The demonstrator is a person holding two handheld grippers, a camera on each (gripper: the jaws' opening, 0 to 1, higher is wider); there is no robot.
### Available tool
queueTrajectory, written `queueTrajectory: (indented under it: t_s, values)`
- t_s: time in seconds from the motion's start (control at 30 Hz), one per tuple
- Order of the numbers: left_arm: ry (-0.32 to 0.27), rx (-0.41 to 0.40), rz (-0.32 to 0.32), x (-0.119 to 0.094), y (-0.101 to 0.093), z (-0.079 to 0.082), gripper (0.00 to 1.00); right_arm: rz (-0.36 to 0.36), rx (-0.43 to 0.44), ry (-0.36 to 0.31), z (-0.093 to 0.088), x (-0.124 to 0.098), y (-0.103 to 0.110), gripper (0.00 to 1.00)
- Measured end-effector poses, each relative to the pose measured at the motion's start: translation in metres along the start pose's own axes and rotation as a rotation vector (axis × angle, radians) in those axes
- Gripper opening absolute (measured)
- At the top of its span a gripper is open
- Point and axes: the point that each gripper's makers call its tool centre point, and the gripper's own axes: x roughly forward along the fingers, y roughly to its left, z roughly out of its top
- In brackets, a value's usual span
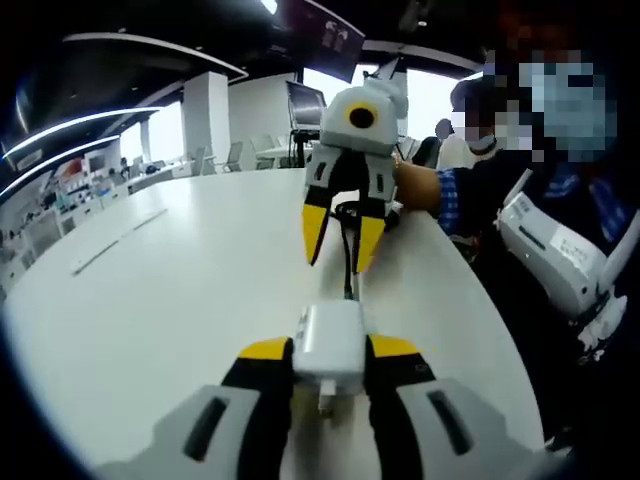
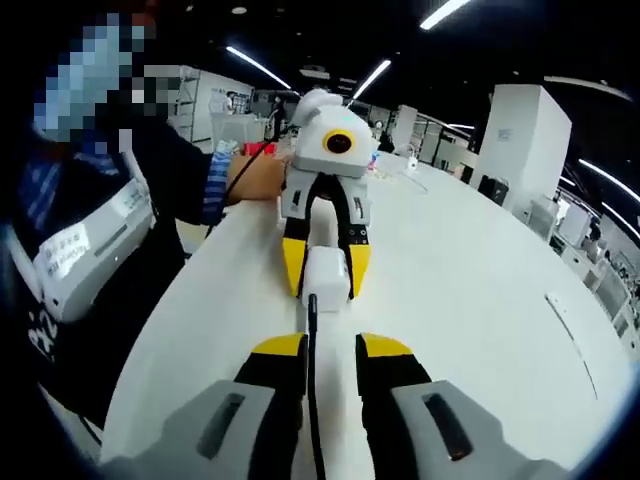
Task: Plug the desk Type‑C cable into the charger adapter.
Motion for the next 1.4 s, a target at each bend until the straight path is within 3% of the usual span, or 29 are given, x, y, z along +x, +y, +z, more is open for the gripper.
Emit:
queueTrajectory:
  t_s: [0.27,0.63,0.97,1.27,1.4]
  values:
    - [0.002,0.018,0.009,-0.007,0.006,-0.004,0.27,-0.057,-0.004,-0.009,-0.004,-0.024,-0.022,0.19]
    - [0.019,0.040,0.048,-0.023,0.020,-0.014,0.27,-0.096,-0.069,0.071,-0.029,-0.062,-0.039,0.19]
    - [0.005,0.082,0.085,-0.029,0.032,-0.017,0.28,0.044,-0.088,0.160,-0.057,-0.080,-0.017,0.18]
    - [0.010,0.088,0.080,-0.040,0.036,-0.018,0.28,0.072,-0.103,0.230,-0.071,-0.082,-0.012,0.14]
    - [0.014,0.093,0.082,-0.041,0.035,-0.018,0.28,0.075,-0.078,0.225,-0.072,-0.082,-0.012,0.14]
